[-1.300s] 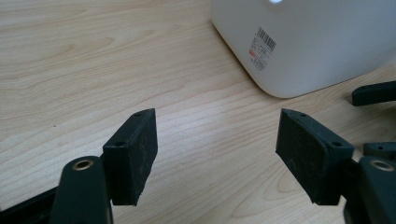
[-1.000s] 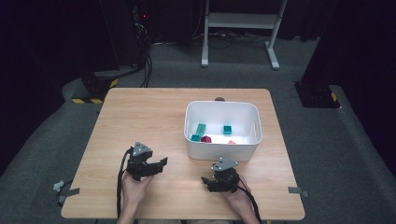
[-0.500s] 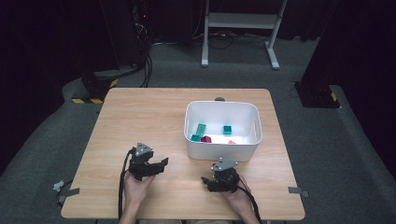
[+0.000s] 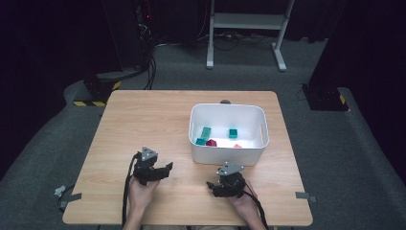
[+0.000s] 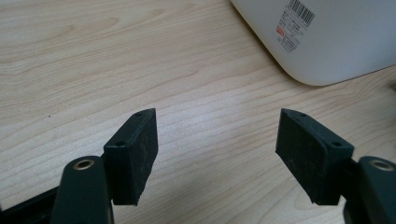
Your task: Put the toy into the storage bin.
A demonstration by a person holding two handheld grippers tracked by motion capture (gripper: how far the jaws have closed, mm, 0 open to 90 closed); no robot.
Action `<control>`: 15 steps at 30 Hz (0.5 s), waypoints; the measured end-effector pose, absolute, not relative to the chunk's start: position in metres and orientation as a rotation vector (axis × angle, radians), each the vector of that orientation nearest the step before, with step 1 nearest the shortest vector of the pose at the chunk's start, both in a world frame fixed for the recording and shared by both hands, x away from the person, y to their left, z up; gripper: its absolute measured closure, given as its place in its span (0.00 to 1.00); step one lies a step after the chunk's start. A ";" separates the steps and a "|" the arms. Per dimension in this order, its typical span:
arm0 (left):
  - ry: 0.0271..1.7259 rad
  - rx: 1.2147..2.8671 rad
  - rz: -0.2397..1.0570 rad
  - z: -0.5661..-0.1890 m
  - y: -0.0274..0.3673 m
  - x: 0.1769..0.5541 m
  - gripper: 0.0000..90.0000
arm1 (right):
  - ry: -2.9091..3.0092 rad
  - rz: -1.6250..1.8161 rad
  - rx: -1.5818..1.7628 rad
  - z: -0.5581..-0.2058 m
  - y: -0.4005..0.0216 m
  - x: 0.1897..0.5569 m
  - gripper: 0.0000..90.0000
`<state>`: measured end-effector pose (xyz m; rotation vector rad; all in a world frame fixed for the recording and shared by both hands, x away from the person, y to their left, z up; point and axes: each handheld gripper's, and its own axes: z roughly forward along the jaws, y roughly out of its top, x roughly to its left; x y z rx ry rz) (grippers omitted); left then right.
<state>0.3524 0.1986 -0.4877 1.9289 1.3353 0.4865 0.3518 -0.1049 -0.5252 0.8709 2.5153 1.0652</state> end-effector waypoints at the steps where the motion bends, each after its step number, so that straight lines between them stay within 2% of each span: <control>1: 1.337 1.928 0.487 -0.488 0.199 0.353 0.33 | 2.516 1.065 0.871 -0.525 -0.105 0.352 0.33; 15: 1.356 1.934 0.503 -0.497 0.196 0.356 0.33 | 2.515 1.065 0.871 -0.525 -0.105 0.352 0.33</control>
